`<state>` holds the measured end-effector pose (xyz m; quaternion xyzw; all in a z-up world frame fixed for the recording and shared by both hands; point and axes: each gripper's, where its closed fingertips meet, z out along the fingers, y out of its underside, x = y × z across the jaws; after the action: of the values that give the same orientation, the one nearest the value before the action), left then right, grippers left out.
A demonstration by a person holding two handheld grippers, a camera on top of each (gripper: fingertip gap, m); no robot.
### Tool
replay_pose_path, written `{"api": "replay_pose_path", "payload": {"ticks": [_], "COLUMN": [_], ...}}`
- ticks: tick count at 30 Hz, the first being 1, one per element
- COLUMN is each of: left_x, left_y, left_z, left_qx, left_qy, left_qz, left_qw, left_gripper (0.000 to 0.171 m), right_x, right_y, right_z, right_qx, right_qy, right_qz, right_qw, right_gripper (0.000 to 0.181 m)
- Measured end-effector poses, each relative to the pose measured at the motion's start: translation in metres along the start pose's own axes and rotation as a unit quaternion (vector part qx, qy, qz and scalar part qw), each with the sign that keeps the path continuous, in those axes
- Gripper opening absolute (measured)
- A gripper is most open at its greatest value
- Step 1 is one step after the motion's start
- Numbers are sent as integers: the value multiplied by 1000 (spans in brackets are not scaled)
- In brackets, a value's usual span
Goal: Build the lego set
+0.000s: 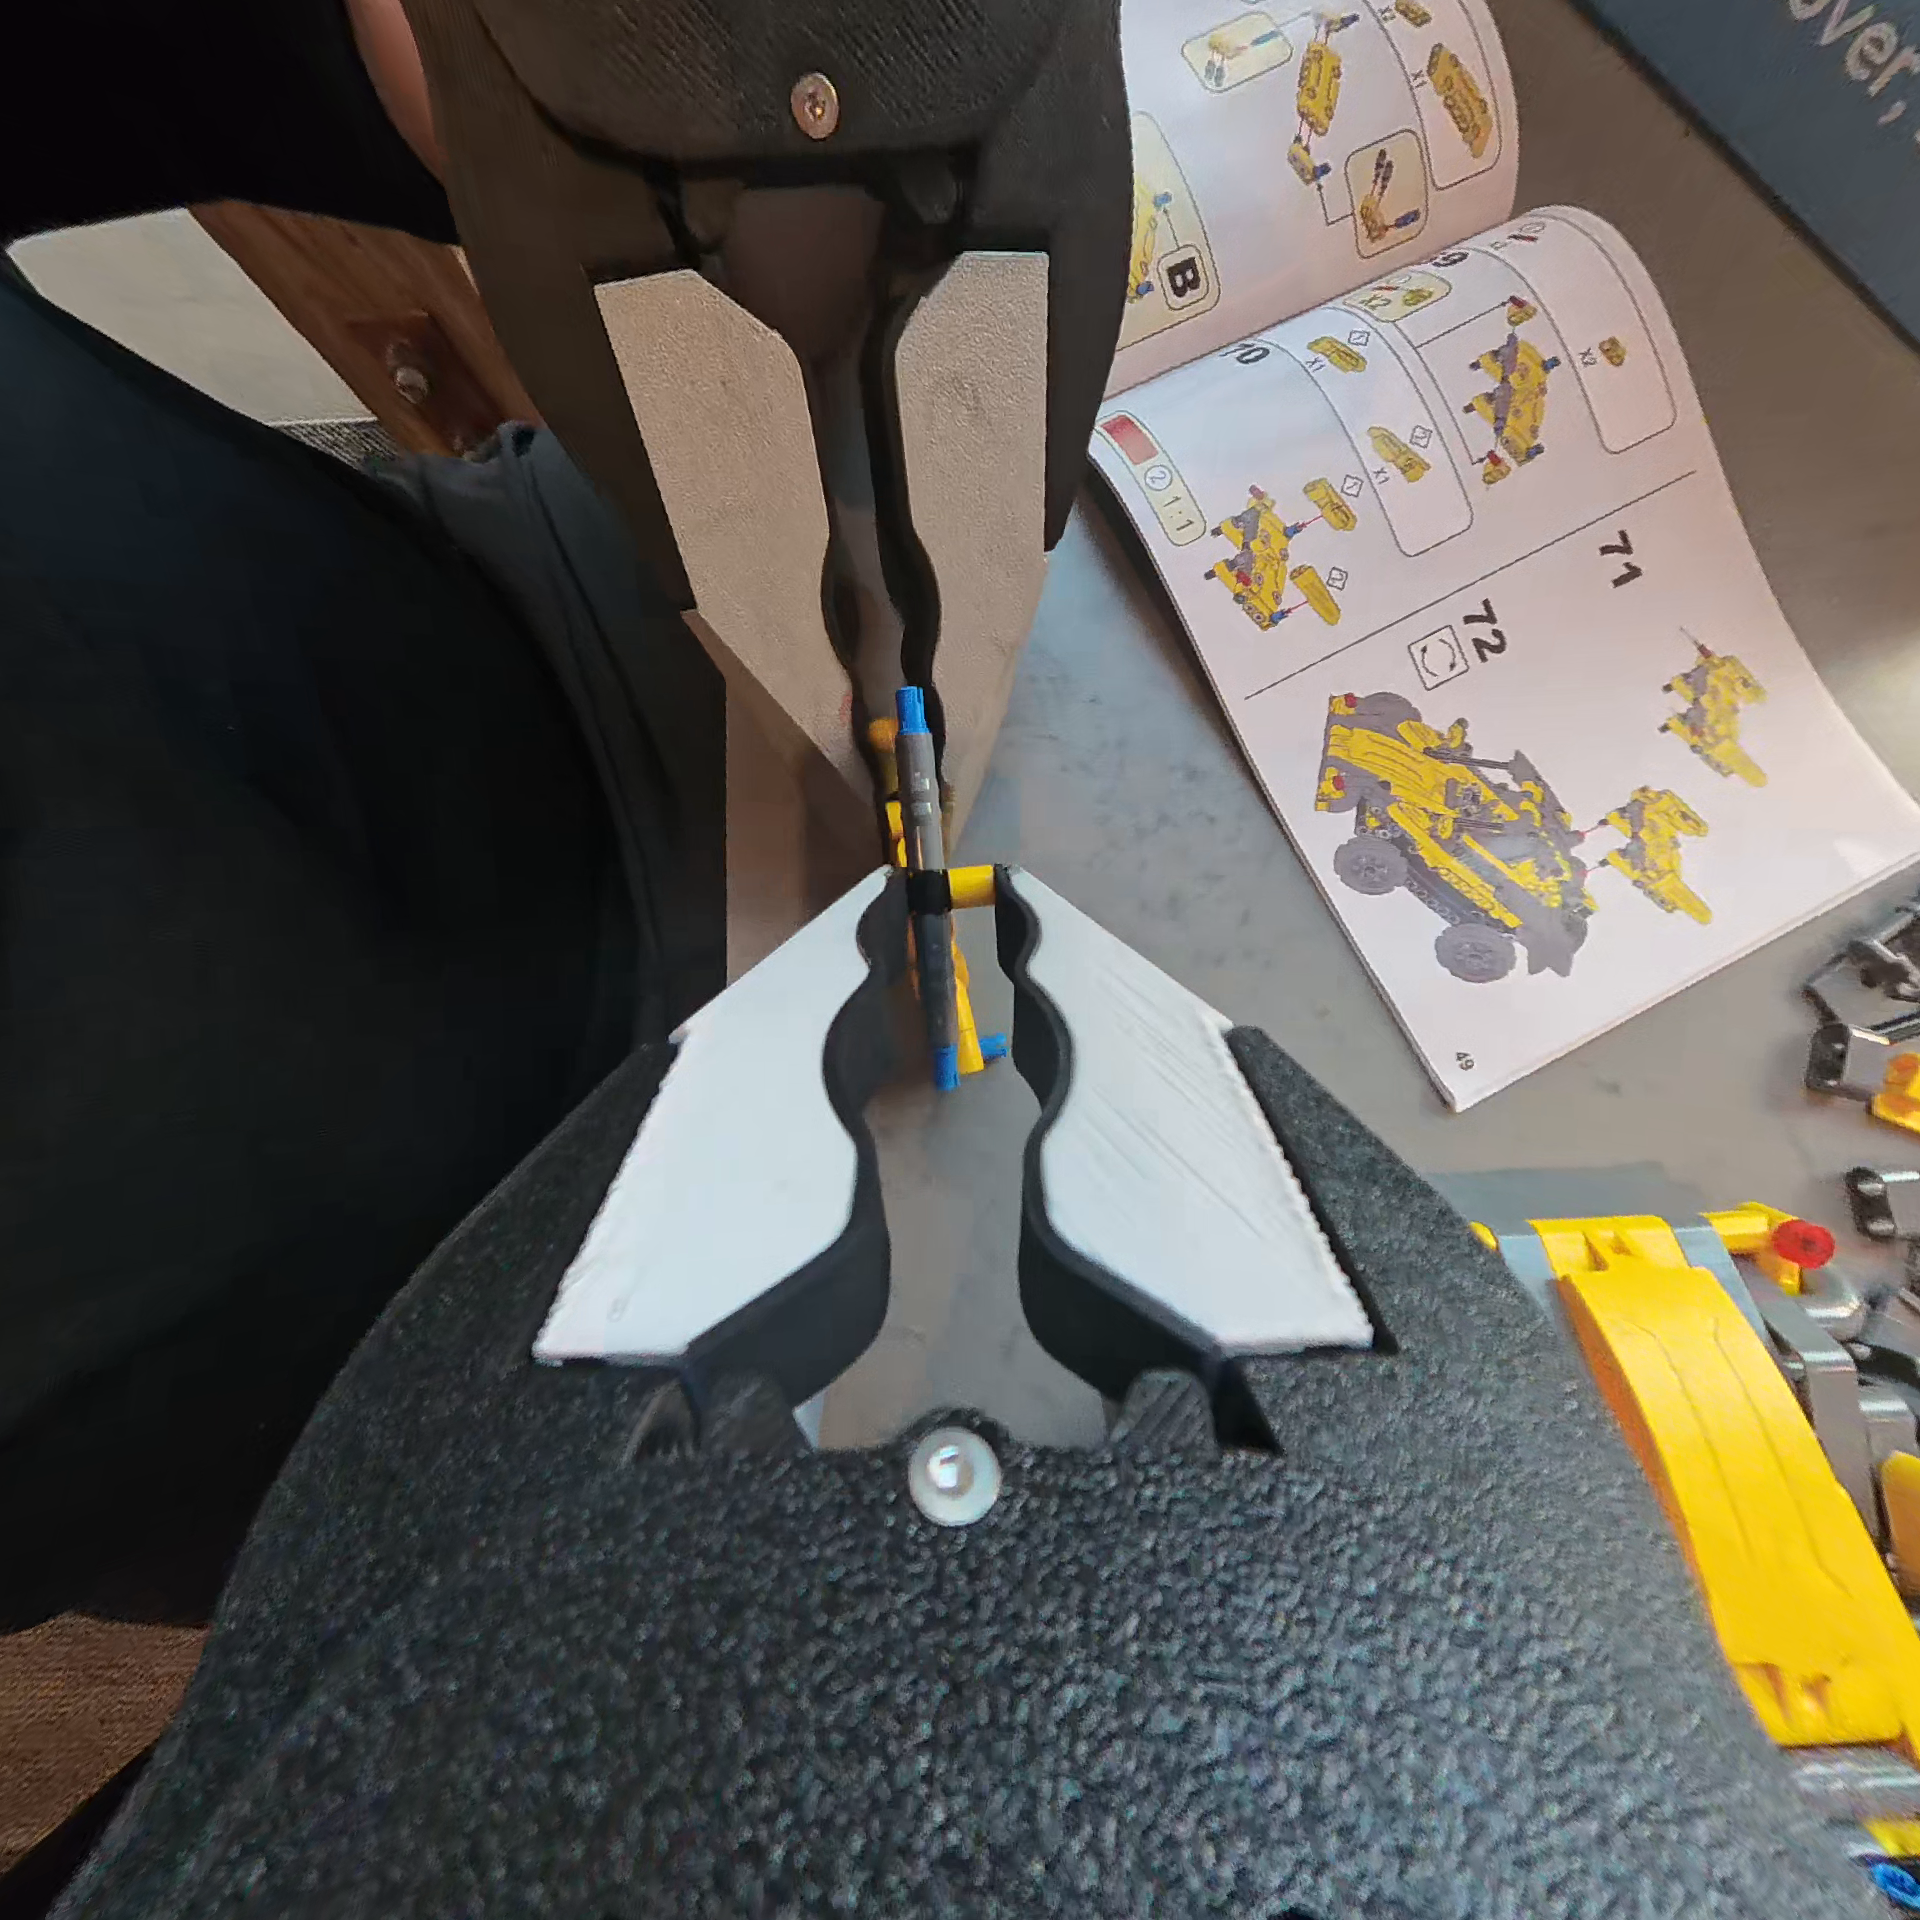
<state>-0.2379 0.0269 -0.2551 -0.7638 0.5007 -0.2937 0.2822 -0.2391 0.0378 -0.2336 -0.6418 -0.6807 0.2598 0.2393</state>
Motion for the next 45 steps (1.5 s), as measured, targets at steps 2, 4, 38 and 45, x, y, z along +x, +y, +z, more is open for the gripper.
{"api": "replay_pose_path", "payload": {"ticks": [2, 4, 38, 45], "left_x": [0, 0, -2, -2], "left_y": [0, -1, -1, -1], "left_z": [0, 1, 1, 1], "left_qx": [0, 0, 1, 1], "left_qy": [0, -1, -15, -19], "left_qz": [-1, -1, 4, 6], "left_qw": [1000, 1000, 1000, 1000], "left_gripper": [4, 5, 4, 4], "right_x": [0, 0, 1, 1], "right_y": [0, -1, -7, -2], "right_z": [1, 2, -9, -4], "right_qx": [-5, -11, -41, -54], "right_qy": [8, 19, 55, 70], "right_qz": [-14, -33, -60, -73], "right_qw": [1000, 999, 996, 993], "right_gripper": [16, 16, 0, 0]}}
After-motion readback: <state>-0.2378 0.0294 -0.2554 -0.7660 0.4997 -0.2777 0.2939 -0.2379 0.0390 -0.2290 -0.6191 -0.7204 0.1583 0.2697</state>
